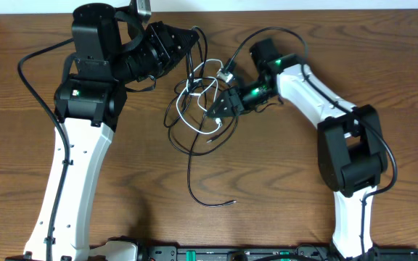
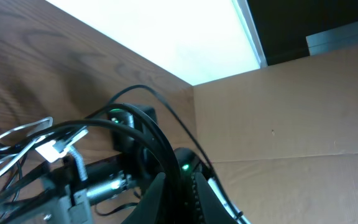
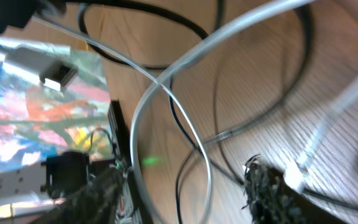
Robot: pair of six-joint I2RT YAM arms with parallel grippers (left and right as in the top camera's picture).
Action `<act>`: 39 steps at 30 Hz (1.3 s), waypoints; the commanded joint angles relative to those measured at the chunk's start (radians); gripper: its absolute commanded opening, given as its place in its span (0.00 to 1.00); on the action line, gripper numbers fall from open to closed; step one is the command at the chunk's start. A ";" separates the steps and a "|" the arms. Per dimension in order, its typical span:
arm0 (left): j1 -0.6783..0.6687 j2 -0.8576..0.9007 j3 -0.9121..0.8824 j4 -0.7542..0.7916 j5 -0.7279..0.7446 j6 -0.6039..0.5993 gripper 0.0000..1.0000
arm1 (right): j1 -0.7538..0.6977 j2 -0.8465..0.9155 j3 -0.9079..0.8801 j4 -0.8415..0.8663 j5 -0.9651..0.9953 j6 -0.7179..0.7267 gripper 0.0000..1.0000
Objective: Untangle cables
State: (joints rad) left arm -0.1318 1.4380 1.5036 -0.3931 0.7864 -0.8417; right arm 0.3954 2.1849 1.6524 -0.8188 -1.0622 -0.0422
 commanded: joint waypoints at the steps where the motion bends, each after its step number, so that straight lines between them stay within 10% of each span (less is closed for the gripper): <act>1: 0.002 -0.014 0.003 0.006 0.005 -0.003 0.10 | 0.034 -0.031 -0.042 0.068 -0.059 0.050 0.56; 9: 0.002 -0.014 0.003 0.005 0.004 -0.002 0.10 | 0.047 -0.037 -0.050 0.183 -0.295 0.048 0.01; 28: 0.002 -0.014 0.003 -0.267 -0.440 -0.002 0.14 | -0.203 -0.319 -0.050 0.047 -0.500 -0.107 0.01; 39: 0.002 0.007 0.003 -0.473 -0.519 0.031 0.29 | -0.280 -0.499 -0.050 0.309 -0.500 0.189 0.01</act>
State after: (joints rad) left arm -0.1318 1.4380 1.5032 -0.8349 0.3035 -0.8410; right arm 0.1383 1.7489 1.5993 -0.5861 -1.5311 -0.0196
